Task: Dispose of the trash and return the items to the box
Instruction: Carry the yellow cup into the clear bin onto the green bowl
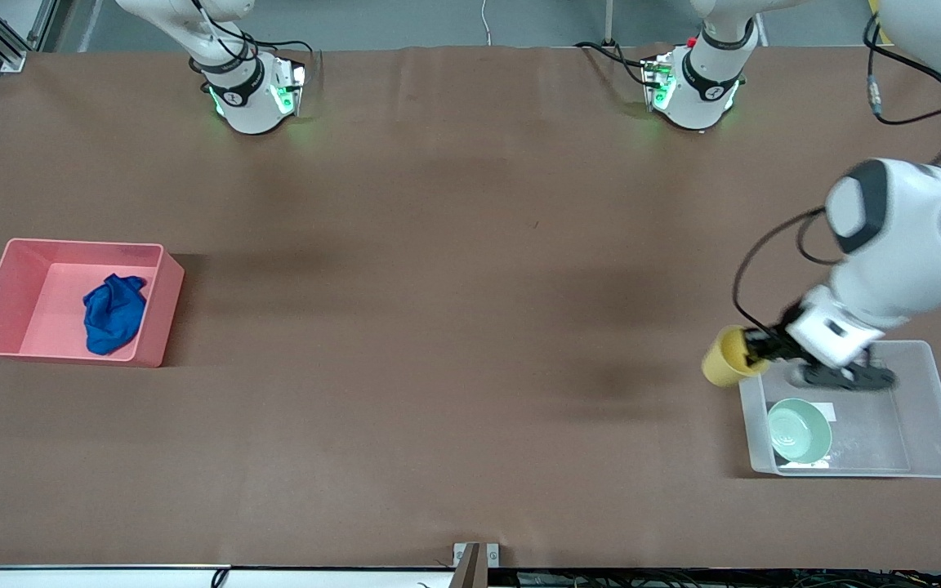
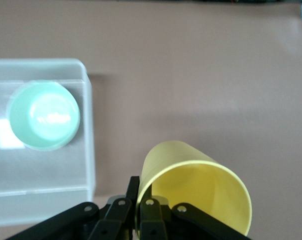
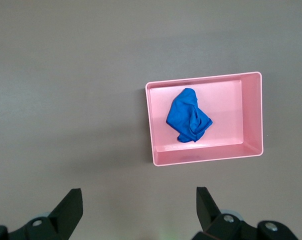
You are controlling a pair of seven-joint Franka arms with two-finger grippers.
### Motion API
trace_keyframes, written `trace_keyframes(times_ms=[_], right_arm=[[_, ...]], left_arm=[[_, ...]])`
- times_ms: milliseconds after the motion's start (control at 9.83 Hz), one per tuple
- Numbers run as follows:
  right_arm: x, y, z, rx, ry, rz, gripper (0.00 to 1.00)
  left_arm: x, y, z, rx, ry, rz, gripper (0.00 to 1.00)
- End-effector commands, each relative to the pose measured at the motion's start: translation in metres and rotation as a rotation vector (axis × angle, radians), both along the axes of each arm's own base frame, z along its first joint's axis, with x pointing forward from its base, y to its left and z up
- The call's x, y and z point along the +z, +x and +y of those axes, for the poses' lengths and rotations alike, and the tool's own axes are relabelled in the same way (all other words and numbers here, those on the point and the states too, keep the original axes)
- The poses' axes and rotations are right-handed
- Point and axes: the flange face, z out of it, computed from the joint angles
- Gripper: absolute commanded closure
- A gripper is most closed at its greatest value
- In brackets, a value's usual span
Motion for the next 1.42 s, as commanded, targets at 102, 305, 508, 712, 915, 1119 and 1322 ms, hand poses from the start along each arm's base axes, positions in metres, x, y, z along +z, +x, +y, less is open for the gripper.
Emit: trace_keyframes(times_ms=[102,305,508,712,915,1119,1322], right_arm=[[0.004,-0.003,0.0,0.008,0.018,-0.004,0.0],[0.004,-0.003,0.0,0.01,0.018,-0.004,0.0],[0.003,-0.003,0.0,0.01,0.019,-0.001,0.0],[0.003,-0.003,0.0,0.01,0.019,-0.001,0.0],[0.003,-0.003,0.0,0.01,0.019,-0.001,0.0],[0.003,-0.003,0.0,0.01,0.019,-0.001,0.0],[0.003,-0.003,-0.001,0.008,0.019,-0.001,0.0]], left_arm=[[-0.068,0.054,0.079,-0.046,0.085,0.037,1.0],[-0.099,0.067,0.115,-0.059,0.109,0.039,1.0],[-0.133,0.072,0.134,-0.068,0.126,0.031,1.0],[-0.159,0.07,0.145,-0.067,0.13,0.046,0.99],[-0.18,0.065,0.156,-0.051,0.121,0.072,0.95],[-0.188,0.068,0.149,-0.034,0.114,0.053,0.63],[-0.156,0.072,0.133,-0.057,0.103,0.012,0.0]])
